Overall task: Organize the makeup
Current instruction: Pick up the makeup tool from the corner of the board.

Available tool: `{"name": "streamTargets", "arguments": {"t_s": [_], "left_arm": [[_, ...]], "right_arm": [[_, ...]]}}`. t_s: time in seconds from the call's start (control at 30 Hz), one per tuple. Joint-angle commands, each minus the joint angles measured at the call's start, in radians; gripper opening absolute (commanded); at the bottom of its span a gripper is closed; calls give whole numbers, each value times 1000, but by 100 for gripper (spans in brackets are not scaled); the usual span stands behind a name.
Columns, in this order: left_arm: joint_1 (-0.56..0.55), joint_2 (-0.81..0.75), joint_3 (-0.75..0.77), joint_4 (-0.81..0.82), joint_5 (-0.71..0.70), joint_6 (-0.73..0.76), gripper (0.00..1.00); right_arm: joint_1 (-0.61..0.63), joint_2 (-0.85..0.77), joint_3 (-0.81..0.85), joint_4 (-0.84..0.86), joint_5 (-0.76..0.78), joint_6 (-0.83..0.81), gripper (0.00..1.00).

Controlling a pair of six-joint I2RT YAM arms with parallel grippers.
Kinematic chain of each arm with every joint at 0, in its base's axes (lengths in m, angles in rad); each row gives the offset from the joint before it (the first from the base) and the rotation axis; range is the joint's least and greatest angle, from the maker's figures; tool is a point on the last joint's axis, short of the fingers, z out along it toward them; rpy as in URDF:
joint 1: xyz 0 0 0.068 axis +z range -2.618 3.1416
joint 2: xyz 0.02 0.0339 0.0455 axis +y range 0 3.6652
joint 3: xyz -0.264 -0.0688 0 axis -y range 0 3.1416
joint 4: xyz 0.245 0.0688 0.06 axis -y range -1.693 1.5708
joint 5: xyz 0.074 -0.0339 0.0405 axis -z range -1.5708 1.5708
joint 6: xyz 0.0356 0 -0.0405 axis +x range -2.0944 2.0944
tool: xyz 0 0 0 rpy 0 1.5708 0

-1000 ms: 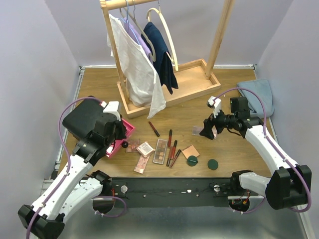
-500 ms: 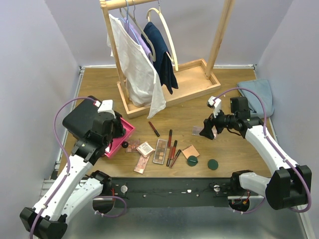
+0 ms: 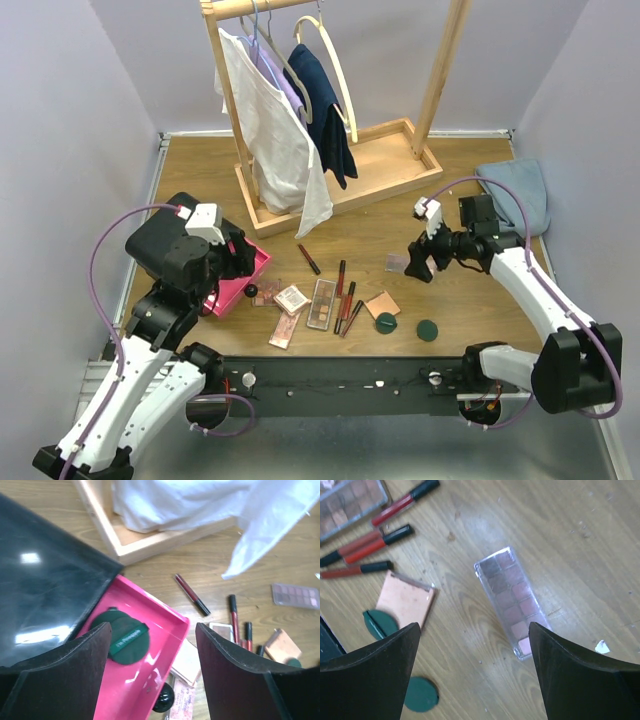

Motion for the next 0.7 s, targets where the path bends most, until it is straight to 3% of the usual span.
{"name": "streamTargets", "arguments": {"t_s": [0.0, 0.27, 0.67], "left_arm": [[6, -33, -49, 76, 142, 37, 78], [6, -94, -82, 121, 220, 48, 85], [7, -128, -95, 119, 234, 48, 97]], "right_arm": [[-8, 50, 49, -192, 10, -189, 95], [-5, 74, 15, -431, -11, -563, 90], [-5, 29, -69, -543, 13, -824, 90]]}}
